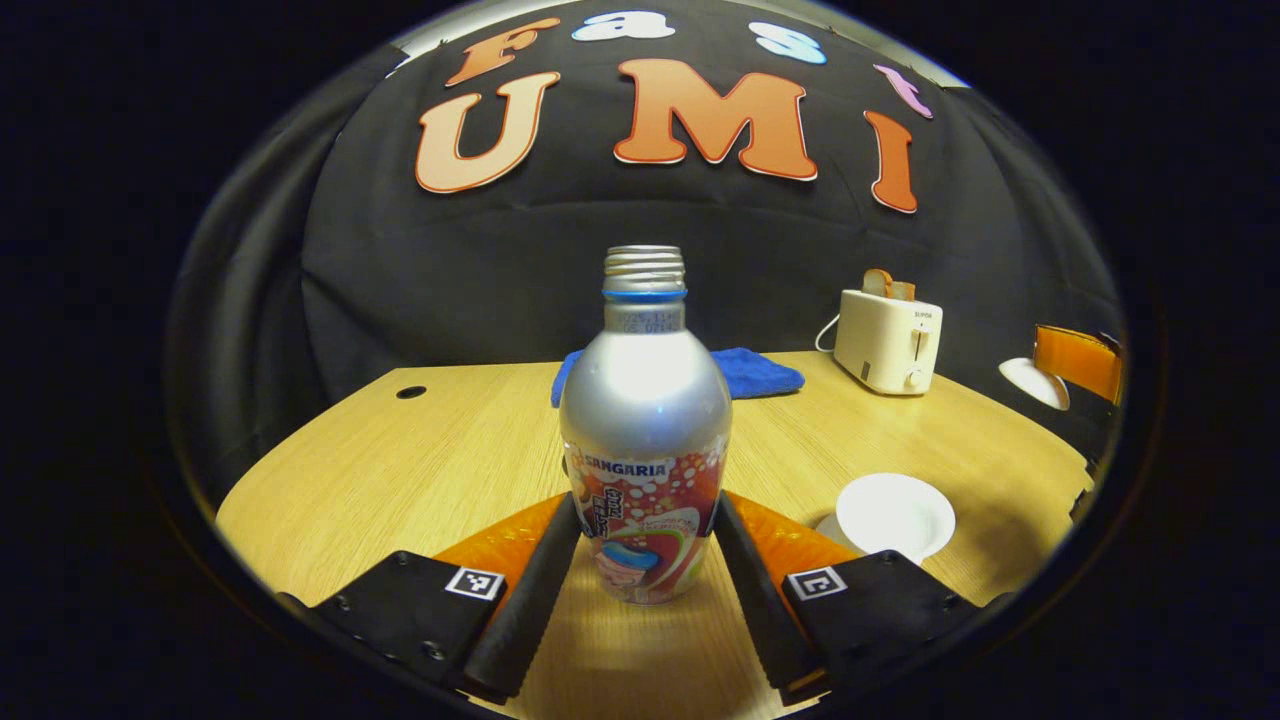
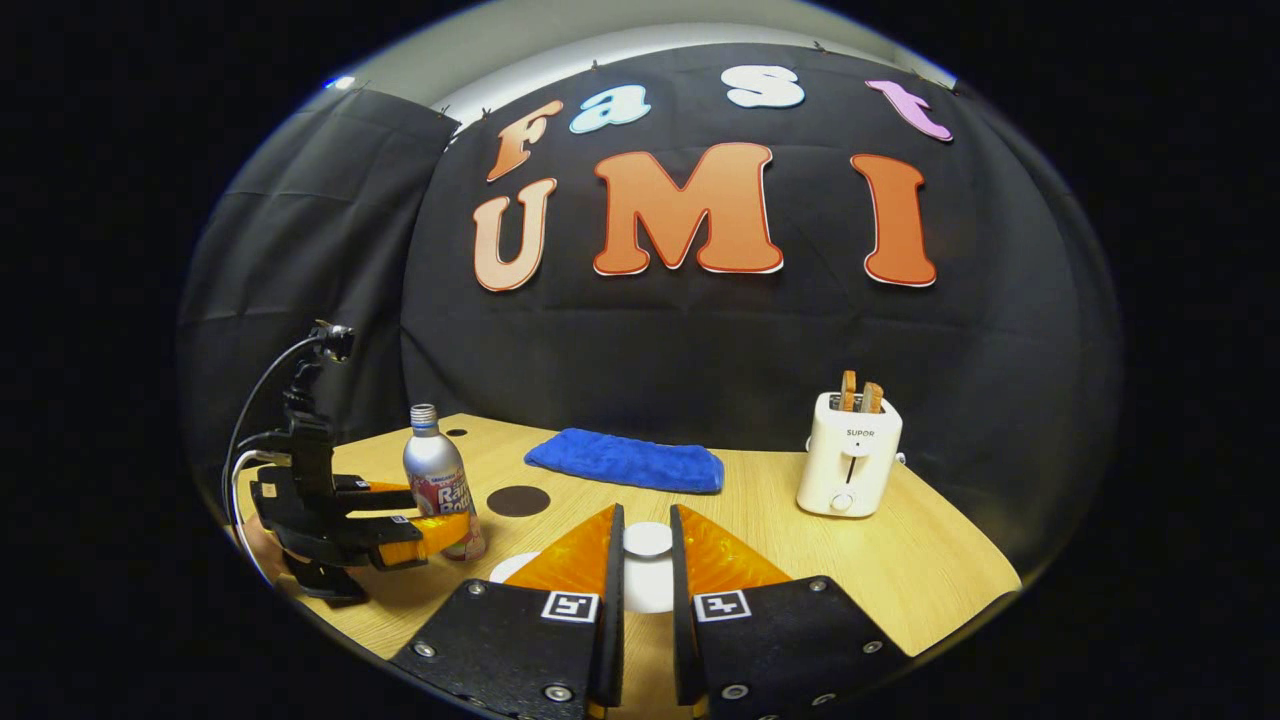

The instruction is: Open the teacup lid with one hand, grasp the water bottle and pour water into the teacup with the other hand; after pouring, place the water bottle on the coaster and then close the teacup lid.

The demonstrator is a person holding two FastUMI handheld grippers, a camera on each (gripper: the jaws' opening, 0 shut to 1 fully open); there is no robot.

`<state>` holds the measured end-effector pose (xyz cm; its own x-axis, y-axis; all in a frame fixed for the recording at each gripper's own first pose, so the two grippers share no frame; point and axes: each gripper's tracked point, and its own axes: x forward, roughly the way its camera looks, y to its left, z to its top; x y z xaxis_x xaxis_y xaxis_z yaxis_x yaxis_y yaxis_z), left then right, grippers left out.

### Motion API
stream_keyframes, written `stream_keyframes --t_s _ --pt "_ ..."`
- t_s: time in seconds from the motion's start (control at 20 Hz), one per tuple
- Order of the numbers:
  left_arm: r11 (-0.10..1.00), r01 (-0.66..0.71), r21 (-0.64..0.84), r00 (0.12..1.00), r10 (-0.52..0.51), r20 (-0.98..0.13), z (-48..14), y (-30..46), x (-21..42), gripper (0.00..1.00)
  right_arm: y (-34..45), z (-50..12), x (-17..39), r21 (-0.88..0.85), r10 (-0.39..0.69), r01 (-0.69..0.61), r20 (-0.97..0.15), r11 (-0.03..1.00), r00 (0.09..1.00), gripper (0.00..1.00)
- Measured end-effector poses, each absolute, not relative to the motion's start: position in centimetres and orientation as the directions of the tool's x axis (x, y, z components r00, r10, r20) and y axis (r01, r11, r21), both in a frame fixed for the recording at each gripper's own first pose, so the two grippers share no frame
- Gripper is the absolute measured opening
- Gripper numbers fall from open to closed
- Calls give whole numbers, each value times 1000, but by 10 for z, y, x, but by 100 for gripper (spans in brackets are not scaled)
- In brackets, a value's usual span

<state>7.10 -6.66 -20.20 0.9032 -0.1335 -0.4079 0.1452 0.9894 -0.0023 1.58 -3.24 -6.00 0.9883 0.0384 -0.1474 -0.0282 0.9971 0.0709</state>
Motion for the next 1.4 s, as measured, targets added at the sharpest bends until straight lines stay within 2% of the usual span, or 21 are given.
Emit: stream_keyframes --t_s 0.05,0.15,0.35,0.4,0.45,0.55,0.6,0.65,0.75,0.8,0.9,0.95,1.0,1.4 --pt "989 147 20 905 -126 -405 -200 -62 73 87 -35 -60 15 70 31 -21 -148 997 989 20" --pt "987 130 94 918 -84 -388 -189 -53 75 82 -40 -58 12 65 23 -14 -143 998 989 20" --pt "960 114 256 933 -15 -359 -168 -34 78 82 -46 -52 7 74 14 -5 -130 997 991 20" --pt "948 113 297 938 -4 -346 -161 -30 78 82 -49 -49 5 73 7 2 -122 997 992 20" --pt "934 109 341 941 13 -337 -158 -27 80 88 -51 -47 3 71 4 4 -118 997 993 20" --pt "899 115 423 948 29 -317 -150 -21 81 82 -55 -47 2 72 -5 14 -116 997 993 20" --pt "879 115 463 950 39 -311 -147 -19 82 86 -57 -47 0 75 -11 19 -114 997 993 20" --pt "857 118 502 953 44 -301 -144 -18 82 82 -58 -48 -2 80 -11 20 -115 997 993 20" --pt "807 120 578 957 61 -285 -140 -14 84 86 -61 -48 -4 89 -17 27 -114 996 993 20" --pt "784 121 609 958 68 -278 -138 -12 84 82 -63 -49 -4 93 -21 32 -113 995 993 20" --pt "733 125 669 962 77 -264 -136 -13 86 89 -67 -48 -6 95 -27 37 -111 995 993 21" --pt "703 130 699 962 81 -260 -136 -11 84 82 -69 -49 -6 95 -30 41 -111 995 993 21" --pt "671 132 729 965 80 -248 -132 -11 84 85 -70 -49 -7 94 -34 45 -110 995 993 20" --pt "397 138 907 981 70 -180 -126 -20 87 85 -81 -50 -13 106 -48 58 -100 993 994 21"
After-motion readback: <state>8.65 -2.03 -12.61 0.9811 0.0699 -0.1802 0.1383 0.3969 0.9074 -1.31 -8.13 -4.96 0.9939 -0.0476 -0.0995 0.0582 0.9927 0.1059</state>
